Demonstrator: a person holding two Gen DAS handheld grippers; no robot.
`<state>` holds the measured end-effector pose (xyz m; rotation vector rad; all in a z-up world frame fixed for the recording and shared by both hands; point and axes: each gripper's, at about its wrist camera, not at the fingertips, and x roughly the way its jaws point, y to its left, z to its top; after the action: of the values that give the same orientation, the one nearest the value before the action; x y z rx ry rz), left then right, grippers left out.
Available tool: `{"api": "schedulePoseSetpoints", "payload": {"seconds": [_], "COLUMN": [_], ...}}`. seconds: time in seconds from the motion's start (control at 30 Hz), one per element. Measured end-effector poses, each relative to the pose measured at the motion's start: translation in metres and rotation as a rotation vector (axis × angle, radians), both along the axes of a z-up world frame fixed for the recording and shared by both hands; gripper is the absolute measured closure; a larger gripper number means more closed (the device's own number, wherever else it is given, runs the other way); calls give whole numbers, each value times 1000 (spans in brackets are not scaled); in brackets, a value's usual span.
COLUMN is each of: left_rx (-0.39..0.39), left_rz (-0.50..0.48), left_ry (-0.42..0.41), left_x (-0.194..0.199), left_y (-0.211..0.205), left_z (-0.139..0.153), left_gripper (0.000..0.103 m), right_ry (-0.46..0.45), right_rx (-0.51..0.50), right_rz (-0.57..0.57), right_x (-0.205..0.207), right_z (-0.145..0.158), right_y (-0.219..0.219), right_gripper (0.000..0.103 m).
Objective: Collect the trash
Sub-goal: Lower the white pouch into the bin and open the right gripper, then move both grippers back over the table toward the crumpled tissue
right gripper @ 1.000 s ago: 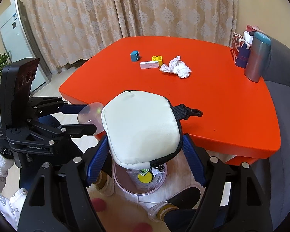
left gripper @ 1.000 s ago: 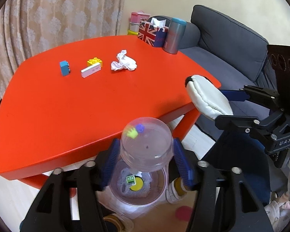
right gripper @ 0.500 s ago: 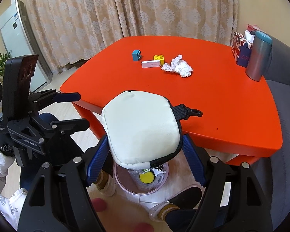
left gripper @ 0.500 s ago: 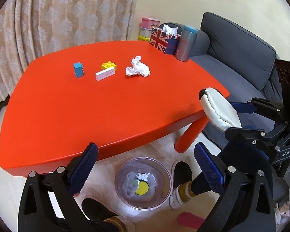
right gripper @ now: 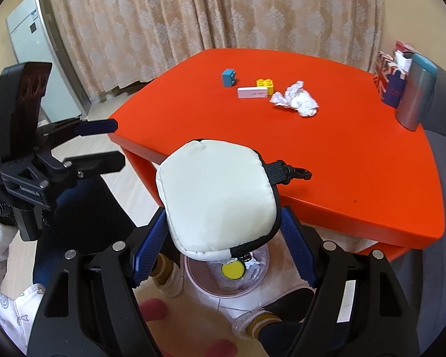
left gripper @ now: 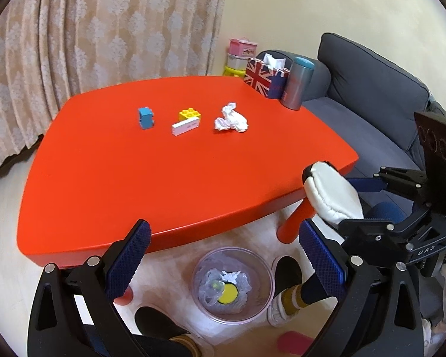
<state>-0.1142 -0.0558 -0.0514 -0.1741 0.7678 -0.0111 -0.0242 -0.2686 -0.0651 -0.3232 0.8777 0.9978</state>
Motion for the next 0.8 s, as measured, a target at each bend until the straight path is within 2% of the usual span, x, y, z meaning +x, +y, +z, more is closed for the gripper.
{"api": "schedulePoseSetpoints", "payload": {"seconds": [0.2, 0.3, 0.33, 0.8], "left_rx": [-17, -18, -17, -19], "left_rz": [23, 27, 27, 9], "left_ry": [3, 4, 4, 13], "left_x": [-4, -4, -4, -2], "left_y": [12, 13, 14, 8], "left_z": [-1, -2, -2, -6], "left_gripper": [7, 7, 7, 7], "right_ry": [21, 18, 17, 19], "right_rx": [-2, 11, 16, 19], "right_rz": [41, 36, 30, -10], "right_x": [-3, -1, 0, 5], "right_z": [-6, -5, -4, -1], "right_y": [15, 18, 18, 6], "right_gripper": [26, 9, 8, 6]}}
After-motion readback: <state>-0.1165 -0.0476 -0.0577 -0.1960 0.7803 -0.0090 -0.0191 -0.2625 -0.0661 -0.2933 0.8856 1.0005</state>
